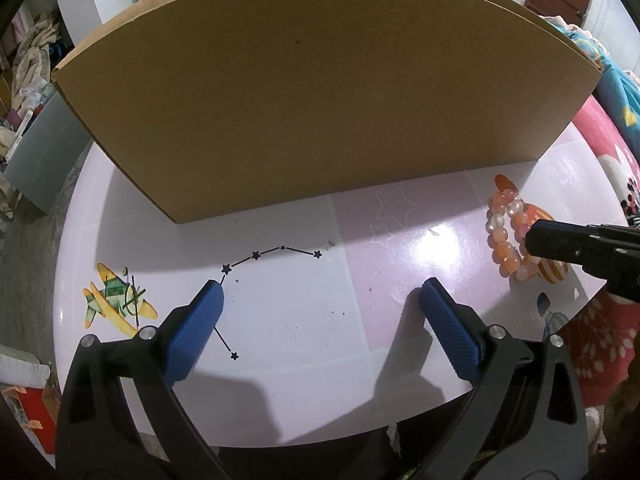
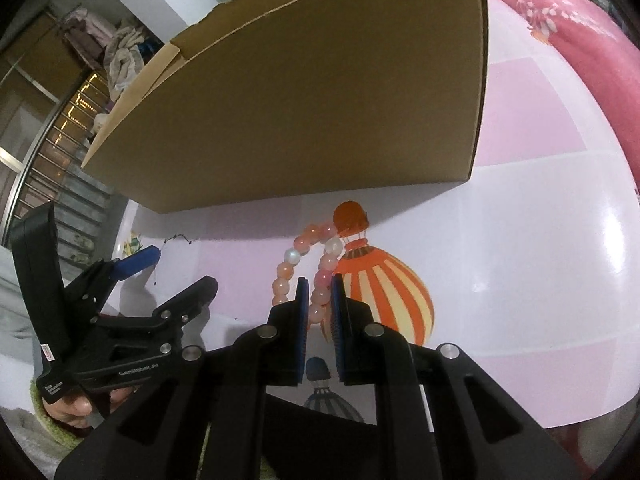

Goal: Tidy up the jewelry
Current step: 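Close the right gripper on the pink-orange bead bracelet, then lift the bead bracelet with the right gripper and carry it over the box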

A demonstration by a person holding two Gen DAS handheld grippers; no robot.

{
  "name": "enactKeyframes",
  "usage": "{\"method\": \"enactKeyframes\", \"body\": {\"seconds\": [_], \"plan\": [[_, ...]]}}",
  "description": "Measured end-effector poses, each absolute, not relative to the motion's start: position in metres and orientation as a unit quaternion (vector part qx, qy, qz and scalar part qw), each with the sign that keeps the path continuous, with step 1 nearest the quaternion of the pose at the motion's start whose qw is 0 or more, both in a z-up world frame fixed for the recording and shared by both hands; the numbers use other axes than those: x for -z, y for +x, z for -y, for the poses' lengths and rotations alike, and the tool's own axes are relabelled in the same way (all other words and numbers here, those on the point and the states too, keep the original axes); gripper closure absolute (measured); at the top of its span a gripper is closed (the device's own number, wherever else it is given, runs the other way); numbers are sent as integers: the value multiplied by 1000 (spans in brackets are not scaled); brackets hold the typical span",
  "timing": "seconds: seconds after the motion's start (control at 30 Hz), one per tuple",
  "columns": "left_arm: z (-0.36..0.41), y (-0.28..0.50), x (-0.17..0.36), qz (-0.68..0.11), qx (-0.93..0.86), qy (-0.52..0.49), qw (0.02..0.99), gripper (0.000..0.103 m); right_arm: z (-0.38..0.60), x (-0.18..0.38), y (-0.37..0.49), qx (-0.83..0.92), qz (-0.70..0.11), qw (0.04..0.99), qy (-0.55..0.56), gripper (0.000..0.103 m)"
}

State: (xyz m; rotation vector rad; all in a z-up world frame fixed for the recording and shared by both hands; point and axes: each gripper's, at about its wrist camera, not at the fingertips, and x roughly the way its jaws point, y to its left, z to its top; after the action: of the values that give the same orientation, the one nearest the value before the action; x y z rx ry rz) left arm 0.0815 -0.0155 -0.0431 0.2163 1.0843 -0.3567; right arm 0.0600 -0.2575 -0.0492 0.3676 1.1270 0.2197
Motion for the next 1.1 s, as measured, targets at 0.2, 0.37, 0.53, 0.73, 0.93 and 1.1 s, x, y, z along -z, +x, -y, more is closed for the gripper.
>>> {"method": "enactKeyframes", "body": {"seconds": [0.2,0.37,0.53,0.73,0.93,1.1], "plan": [[17,83,44,-512,170,104,836,7,260,50,62,-106,-527,824,178,91],[18,86,44,-512,168,103,836,7,262,52,63,-109,-527,824,179,91],[18,88,44,-512,168,102,836,7,262,52,63,-112,-525,824,180,91],[12,81,33,-478,194,80,853,9,267,49,59,-105,-519,830,179,91],[23,77,17,-440,305,32,844,35,270,48,60,-106,-512,833,180,91],[54,77,19,-439,365,52,820,57,268,48,64,-113,-513,834,169,91]]}}
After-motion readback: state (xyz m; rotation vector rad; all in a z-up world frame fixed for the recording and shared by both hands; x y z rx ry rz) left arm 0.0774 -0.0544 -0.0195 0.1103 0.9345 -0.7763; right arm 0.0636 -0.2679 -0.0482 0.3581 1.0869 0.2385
